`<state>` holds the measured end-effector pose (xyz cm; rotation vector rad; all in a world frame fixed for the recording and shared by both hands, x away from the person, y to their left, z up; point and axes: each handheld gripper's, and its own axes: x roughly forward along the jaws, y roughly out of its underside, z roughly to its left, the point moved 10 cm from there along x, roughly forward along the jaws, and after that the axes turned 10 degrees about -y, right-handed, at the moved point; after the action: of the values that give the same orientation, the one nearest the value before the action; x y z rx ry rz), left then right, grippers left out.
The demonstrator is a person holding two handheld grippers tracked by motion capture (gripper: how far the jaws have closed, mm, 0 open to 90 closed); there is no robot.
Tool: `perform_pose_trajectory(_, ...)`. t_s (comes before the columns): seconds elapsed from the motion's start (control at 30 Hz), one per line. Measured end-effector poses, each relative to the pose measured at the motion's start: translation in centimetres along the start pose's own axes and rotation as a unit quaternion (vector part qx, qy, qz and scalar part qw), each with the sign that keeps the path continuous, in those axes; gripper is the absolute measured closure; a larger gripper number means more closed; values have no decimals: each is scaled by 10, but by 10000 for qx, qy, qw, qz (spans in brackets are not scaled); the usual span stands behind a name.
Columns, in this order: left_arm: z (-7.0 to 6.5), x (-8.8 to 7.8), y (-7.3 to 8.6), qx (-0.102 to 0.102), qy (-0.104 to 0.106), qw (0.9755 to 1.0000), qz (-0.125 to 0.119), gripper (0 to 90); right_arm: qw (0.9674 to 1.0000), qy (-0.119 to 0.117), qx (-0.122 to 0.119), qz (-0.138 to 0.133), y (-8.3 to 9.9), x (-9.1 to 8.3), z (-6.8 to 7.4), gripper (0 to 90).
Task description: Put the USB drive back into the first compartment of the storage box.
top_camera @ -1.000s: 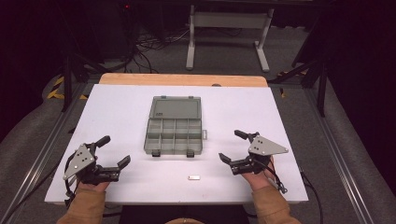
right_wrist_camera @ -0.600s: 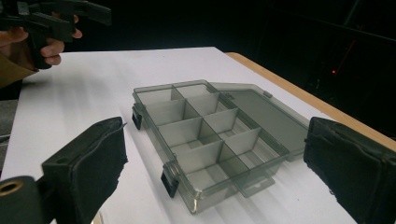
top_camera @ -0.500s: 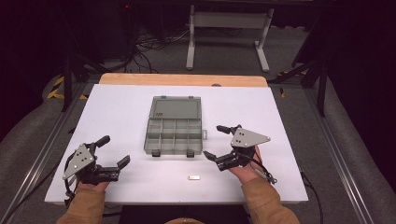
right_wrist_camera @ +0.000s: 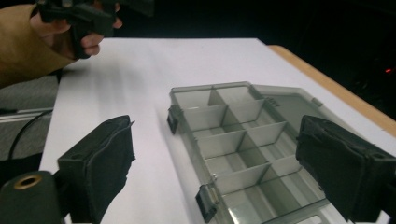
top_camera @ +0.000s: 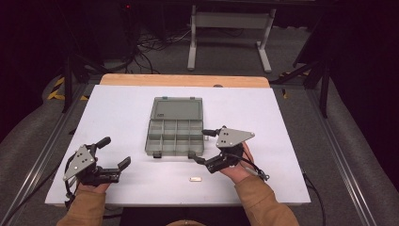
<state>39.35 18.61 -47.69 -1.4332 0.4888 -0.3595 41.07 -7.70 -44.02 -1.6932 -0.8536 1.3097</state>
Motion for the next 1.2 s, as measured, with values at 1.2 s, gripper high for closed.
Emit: perform_pose_trajectory(1.2,-1,0,1,5,60,10000,26,20,9482,-1417,166,2839,39,21,35,181)
